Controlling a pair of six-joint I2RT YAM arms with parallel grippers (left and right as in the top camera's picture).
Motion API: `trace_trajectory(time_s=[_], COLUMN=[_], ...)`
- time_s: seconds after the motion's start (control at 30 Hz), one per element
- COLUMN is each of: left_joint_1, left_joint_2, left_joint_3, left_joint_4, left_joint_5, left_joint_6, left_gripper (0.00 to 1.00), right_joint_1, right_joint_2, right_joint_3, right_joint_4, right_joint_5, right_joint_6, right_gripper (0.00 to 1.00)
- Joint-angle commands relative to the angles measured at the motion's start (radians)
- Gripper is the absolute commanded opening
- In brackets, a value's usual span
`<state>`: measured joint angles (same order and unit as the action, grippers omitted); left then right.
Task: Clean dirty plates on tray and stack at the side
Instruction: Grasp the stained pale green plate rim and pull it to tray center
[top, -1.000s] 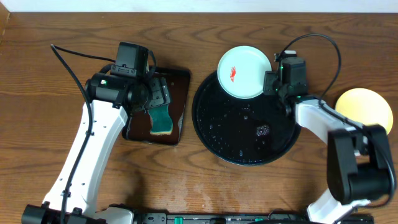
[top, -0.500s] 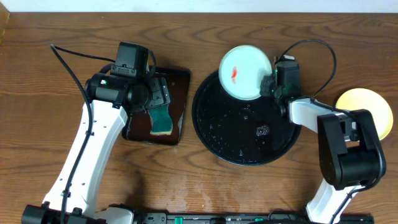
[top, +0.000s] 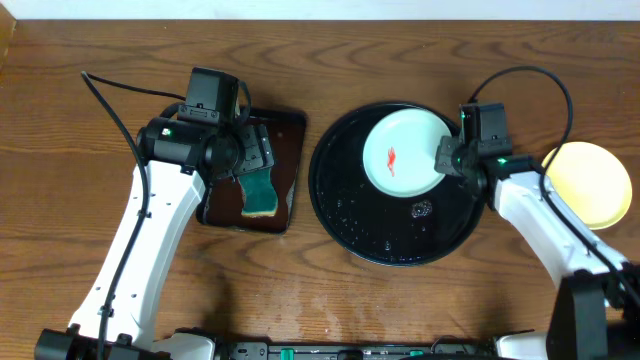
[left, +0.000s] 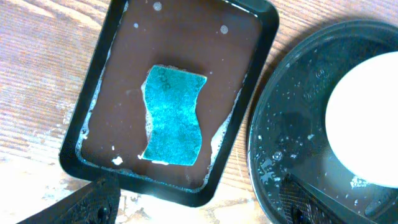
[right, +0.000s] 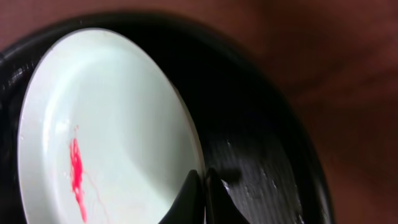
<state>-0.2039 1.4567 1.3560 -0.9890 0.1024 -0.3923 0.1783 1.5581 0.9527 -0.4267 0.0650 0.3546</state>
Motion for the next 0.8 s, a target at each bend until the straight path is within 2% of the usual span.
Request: trace_trajectory(time_s=[0.0, 0.17, 0.23, 0.3, 0.5, 0.6, 0.7, 0.77], left_joint_1=[0.005, 0.005, 0.005, 0.005, 0.005, 0.005, 0.005, 0.005], left_joint_2=[-0.005, -0.005, -0.005, -0.005, -0.005, -0.005, 0.015, 0.041], left_joint_3=[0.005, 0.005, 0.005, 0.005, 0.005, 0.003, -0.016, -0.028], left_joint_4=[-0.003, -0.003, -0.004, -0.004, -0.003, -0.040, -0.008, -0.008], left_joint_5=[-0.001, -0.001, -0.001, -0.001, 0.011, 0.031, -0.025, -0.053], left_joint_6=[0.003, 0.003, 0.003, 0.003, -0.021, -0.015, -0.011, -0.012], left_gripper=[0.82, 0.82, 0.82, 0.83, 0.82, 0.82, 0.82, 0.79], right_joint_1=[0.016, 0.031, 0.033, 0.033, 0.032, 0.032, 0.032, 0.033], right_joint_2=[-0.011, 0.013, 0.014, 0.000, -0.079, -0.145, -0.223, -0.256], right_joint_3=[-0.004, -0.009, -0.009, -0.008, -0.006, -0.006, -0.006, -0.006], right_joint_4=[-0.097, -0.242, -0.254, -0.262, -0.263, -0.272, -0.285, -0.288], right_joint_5=[-0.014, -0.014, -0.015, -0.034, -0.033, -0.037, -0.040, -0.044], right_joint_6=[0.085, 0.158, 0.158, 0.141, 0.000, -0.016, -0.019, -0.019], right_gripper=[0.01, 0.01, 0.32, 0.37, 0.39, 0.39, 0.40, 0.40])
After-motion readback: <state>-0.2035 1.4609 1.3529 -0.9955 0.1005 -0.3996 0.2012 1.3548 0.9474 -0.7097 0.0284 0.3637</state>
